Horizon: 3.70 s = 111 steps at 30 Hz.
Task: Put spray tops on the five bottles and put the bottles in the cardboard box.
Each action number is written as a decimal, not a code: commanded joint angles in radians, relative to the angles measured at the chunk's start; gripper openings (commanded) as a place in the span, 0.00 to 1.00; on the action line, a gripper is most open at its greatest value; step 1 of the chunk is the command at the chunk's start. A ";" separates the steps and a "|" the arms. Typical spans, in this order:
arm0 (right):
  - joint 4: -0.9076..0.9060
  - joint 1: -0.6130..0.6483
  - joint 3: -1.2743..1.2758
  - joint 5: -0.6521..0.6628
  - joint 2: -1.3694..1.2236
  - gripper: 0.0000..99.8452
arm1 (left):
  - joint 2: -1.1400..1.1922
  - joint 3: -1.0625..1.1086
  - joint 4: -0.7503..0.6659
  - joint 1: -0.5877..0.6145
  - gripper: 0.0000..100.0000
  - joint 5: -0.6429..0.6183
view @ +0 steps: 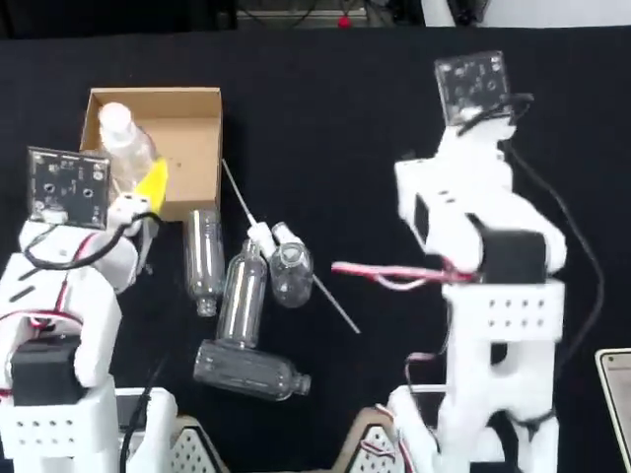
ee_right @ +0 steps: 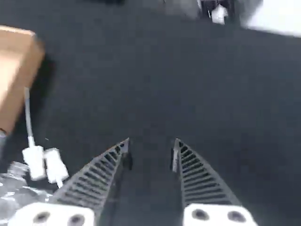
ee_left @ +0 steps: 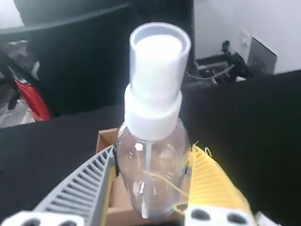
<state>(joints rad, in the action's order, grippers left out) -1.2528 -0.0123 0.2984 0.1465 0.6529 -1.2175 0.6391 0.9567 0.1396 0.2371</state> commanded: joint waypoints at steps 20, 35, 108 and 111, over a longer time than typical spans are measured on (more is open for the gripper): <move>0.425 -0.215 0.476 -0.138 -0.018 0.13 | 0.387 -0.045 -0.413 0.154 0.11 -0.006; 0.569 -0.213 0.665 -0.137 -0.018 0.13 | 0.655 -0.059 -0.718 0.156 0.11 -0.009; 0.729 -0.207 0.800 -0.137 -0.024 0.13 | 1.654 -0.627 -0.918 0.232 0.18 -0.183; 0.729 -0.207 0.800 -0.137 -0.024 0.13 | 1.654 -0.625 -0.919 0.234 0.18 -0.183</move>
<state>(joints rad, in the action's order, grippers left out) -0.5485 -0.2117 1.1040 0.0146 0.6360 0.4519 0.0299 0.0621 0.3652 0.0621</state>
